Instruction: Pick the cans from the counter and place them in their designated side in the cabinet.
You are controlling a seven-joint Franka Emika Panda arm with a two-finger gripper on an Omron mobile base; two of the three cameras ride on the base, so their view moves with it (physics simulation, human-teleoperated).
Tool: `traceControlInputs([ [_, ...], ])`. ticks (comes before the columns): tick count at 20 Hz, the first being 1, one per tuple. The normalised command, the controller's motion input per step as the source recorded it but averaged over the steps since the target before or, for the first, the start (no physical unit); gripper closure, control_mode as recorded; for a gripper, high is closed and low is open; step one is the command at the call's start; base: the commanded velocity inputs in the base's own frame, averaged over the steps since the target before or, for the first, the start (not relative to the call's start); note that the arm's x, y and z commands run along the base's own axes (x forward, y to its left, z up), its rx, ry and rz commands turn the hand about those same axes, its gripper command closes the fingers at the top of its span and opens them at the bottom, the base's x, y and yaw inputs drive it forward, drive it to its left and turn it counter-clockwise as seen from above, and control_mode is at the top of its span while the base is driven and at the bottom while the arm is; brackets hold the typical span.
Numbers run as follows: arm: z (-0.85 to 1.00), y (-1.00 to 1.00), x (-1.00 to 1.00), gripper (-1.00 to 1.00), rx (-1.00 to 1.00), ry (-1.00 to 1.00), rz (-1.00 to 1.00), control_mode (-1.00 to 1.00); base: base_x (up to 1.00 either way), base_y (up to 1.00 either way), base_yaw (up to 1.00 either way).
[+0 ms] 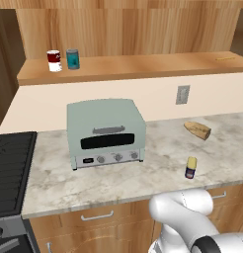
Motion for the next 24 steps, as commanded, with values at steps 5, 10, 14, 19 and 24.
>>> traceControlInputs([
  [5, 0.00, 0.02, 0.01, -1.00, 0.06, -0.01, -0.08, -1.00, 0.00, 0.00, 0.00],
  [10, 0.00, 0.13, 0.09, -1.00, 0.06, -0.02, -0.06, -1.00, 0.00, 0.00, 0.00],
  [14, 0.00, 0.17, 0.12, -1.00, 0.07, -0.02, -0.06, -1.00, 0.00, 0.00, 0.00],
  [19, 0.00, 0.12, 0.11, -1.00, 0.11, 0.00, -0.03, -1.00, 0.00, 0.00, 0.00],
  [24, 0.00, 0.04, 0.09, -1.00, 0.13, 0.00, -0.02, -1.00, 0.00, 0.00, 0.00],
])
